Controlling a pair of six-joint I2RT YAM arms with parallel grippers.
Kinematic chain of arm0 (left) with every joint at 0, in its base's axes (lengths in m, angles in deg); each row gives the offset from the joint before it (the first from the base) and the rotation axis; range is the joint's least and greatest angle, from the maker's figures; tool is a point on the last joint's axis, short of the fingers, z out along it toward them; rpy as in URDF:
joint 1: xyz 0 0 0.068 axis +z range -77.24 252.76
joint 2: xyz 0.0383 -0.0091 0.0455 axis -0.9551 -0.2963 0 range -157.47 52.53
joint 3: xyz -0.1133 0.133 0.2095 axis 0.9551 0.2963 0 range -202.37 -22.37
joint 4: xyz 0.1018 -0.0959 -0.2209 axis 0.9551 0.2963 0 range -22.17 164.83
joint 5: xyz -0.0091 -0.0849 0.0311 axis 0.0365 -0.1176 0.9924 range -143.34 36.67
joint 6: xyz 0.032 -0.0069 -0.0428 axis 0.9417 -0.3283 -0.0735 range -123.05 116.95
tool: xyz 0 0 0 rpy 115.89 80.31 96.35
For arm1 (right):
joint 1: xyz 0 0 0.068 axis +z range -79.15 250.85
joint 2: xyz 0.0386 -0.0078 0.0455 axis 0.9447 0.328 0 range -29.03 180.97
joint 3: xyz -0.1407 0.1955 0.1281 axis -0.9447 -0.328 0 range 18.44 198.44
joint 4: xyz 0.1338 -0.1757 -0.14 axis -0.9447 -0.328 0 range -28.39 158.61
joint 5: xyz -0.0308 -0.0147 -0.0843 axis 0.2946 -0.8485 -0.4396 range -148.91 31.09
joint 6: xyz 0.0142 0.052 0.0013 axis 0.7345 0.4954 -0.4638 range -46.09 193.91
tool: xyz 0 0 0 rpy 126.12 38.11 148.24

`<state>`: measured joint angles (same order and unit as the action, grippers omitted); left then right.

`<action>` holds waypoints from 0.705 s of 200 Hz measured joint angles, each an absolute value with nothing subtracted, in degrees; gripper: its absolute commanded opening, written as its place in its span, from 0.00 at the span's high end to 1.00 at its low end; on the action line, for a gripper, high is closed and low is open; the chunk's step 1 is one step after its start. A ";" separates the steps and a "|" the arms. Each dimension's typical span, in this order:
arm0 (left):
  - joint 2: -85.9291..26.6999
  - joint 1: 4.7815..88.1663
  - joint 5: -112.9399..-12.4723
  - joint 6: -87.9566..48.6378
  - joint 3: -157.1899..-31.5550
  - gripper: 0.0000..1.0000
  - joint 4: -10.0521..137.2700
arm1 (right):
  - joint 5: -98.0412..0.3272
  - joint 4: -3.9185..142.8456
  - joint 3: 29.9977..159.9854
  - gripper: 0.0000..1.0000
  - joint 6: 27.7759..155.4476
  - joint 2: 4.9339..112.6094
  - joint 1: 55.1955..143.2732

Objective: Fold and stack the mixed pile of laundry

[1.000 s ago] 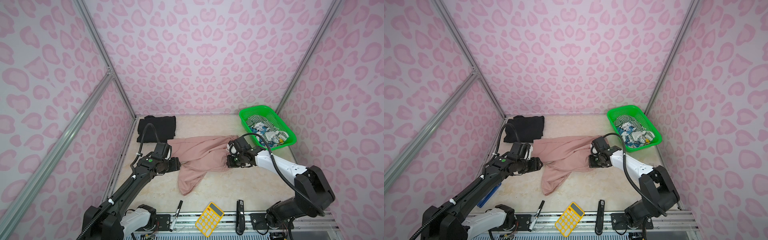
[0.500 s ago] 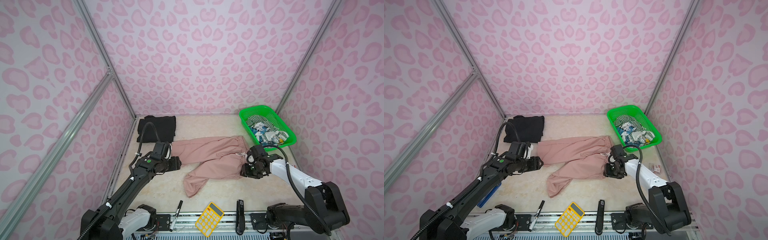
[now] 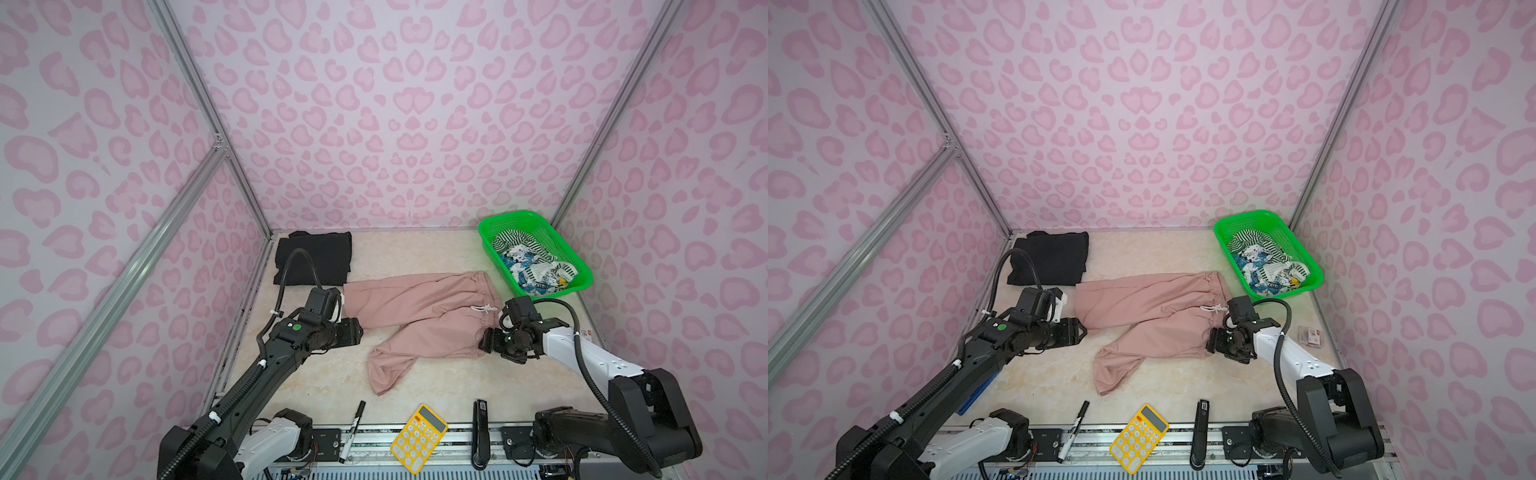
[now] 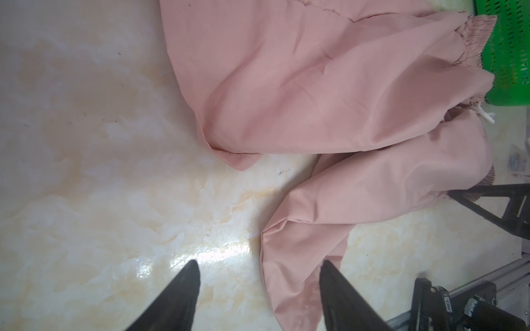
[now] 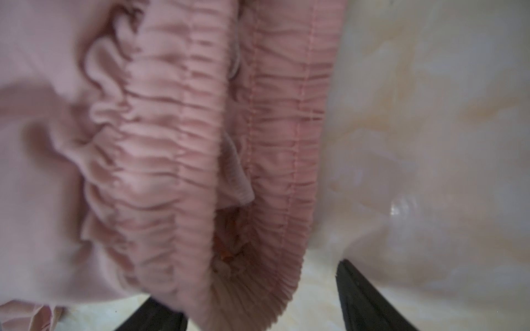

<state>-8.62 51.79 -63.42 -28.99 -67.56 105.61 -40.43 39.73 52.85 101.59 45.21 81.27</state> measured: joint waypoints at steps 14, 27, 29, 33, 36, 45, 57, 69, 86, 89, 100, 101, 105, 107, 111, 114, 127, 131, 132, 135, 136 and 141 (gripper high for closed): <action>-8.62 51.75 -63.44 -29.01 -67.34 0.32 105.59 | -38.77 42.31 52.13 0.46 102.38 45.43 80.50; -8.62 51.64 -63.53 -29.01 -66.88 0.31 105.48 | -37.46 43.93 51.87 0.61 102.69 45.78 80.33; -8.62 51.60 -63.57 -28.99 -66.80 0.31 105.43 | -37.35 44.04 51.87 0.64 102.66 45.80 80.26; -8.64 51.51 -63.64 -29.01 -66.58 0.30 105.43 | -36.98 44.36 51.93 0.69 102.66 45.86 80.22; -8.64 51.40 -63.64 -29.01 -66.36 0.30 105.41 | -36.74 44.56 52.04 0.73 102.66 45.95 80.22; -8.73 50.96 -63.97 -29.07 -65.73 0.29 105.37 | -36.30 44.89 52.55 0.81 102.80 46.04 80.15; -9.12 49.65 -64.32 -29.62 -64.81 0.28 105.08 | -35.95 45.24 53.25 0.93 102.58 46.08 79.89; -9.99 47.57 -64.58 -29.64 -63.80 0.28 104.36 | -35.88 45.24 53.64 1.00 102.49 46.06 79.45; -11.83 44.01 -65.17 -30.47 -62.38 0.29 103.27 | -35.47 45.06 54.03 1.00 102.12 45.99 78.95; -12.20 43.29 -65.37 -30.67 -62.03 0.29 103.05 | -35.45 45.02 54.14 1.00 102.07 45.97 78.95; -13.27 41.21 -66.11 -31.74 -60.89 0.29 102.44 | -35.23 44.89 54.51 1.00 101.75 45.95 78.75; -13.34 41.10 -66.20 -31.78 -60.81 0.29 102.42 | -35.18 44.89 54.56 1.00 101.75 45.95 78.77; -13.64 40.54 -66.63 -32.02 -60.35 0.29 102.18 | -35.10 44.89 54.64 1.00 101.75 45.95 78.75; -13.80 40.27 -66.88 -32.16 -60.11 0.29 102.13 | -35.07 44.89 54.67 1.00 101.75 45.95 78.71; -14.08 39.81 -67.36 -32.55 -59.58 0.29 101.83 | -35.03 44.89 54.73 1.00 101.73 45.93 78.69; -14.26 39.57 -67.64 -32.83 -59.23 0.29 101.63 | -34.99 44.84 54.78 1.00 101.75 45.93 78.64; -14.78 38.42 -69.19 -34.08 -57.77 0.29 101.00 | -34.88 44.65 54.97 1.00 101.70 45.84 78.56; -14.82 38.04 -69.74 -34.58 -57.33 0.29 100.89 | -34.86 44.65 55.04 1.00 101.70 45.82 78.56; -14.82 37.93 -69.91 -34.73 -57.20 0.29 100.84 | -34.86 44.63 55.06 1.00 101.70 45.80 78.56; -14.82 37.69 -70.26 -34.97 -56.94 0.29 100.76 | -34.86 44.58 55.13 1.00 101.68 45.80 78.56; -14.82 37.63 -70.35 -35.04 -56.87 0.29 100.73 | -34.86 44.56 55.17 1.00 101.68 45.80 78.56; -14.78 37.24 -71.07 -35.41 -56.41 0.29 100.58 | -34.86 44.41 55.30 1.00 101.62 45.75 78.56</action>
<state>-14.78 37.24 -71.07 -35.41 -56.41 100.58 -34.86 44.41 55.30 101.62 45.75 78.56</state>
